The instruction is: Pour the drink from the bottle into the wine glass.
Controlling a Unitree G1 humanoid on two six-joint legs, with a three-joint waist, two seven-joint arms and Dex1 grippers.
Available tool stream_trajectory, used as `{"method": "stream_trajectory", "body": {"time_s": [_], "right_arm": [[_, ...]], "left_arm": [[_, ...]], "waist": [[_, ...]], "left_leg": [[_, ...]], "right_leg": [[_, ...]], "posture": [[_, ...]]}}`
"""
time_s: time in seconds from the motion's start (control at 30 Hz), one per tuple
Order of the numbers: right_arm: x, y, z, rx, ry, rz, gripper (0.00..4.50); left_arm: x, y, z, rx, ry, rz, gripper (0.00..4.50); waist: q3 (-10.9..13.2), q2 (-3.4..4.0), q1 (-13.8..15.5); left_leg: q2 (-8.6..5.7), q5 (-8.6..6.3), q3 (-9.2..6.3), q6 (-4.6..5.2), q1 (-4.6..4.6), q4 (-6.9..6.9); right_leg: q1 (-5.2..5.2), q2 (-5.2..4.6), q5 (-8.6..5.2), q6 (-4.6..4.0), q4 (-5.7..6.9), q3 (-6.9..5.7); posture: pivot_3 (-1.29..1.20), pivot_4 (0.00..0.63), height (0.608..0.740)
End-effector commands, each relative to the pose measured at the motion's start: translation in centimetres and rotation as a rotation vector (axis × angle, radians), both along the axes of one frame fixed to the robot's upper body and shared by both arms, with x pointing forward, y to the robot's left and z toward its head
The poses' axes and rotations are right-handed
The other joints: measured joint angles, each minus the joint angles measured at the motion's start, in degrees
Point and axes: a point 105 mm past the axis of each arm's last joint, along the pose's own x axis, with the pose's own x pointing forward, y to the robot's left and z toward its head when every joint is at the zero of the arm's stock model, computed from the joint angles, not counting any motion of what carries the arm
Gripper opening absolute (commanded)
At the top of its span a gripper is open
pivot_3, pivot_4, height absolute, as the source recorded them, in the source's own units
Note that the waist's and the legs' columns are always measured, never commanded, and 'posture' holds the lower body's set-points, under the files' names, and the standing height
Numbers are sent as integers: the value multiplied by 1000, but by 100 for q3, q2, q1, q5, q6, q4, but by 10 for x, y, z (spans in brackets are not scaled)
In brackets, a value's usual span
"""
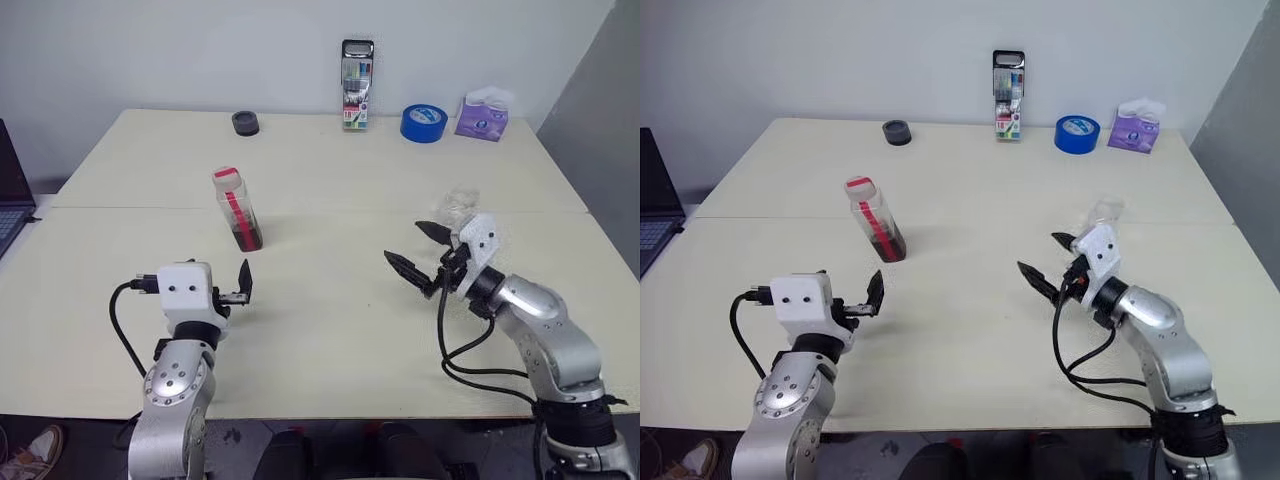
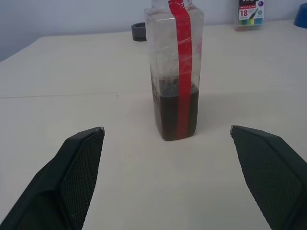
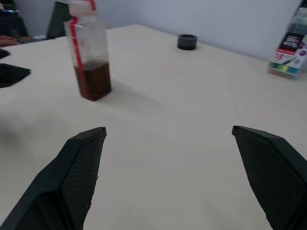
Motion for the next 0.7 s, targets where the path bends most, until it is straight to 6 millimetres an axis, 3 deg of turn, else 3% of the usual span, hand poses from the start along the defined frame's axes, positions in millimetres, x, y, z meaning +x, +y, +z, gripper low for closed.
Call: {"method": "stream_trajectory", "body": {"time_s": [0.03,0.7], "right_arm": [[-4,8,11,6,-9,128,4500],[-11,39,41,1,-11,373,4500]], "left_arm": [[4,1,11,24,-36,15,4492],[50,0,33,6,-117,13,4492]], "waist": [[0,0,2],[0,0,15]], "left_leg": [[0,0,-3,0,-1,0],[-1,1,-19,-2,-37,8]], "right_leg": [[0,0,0,0,0,-4],[-24,-7,1,-1,0,-24]], "posture": [[0,150,740],[0,150,740]]}}
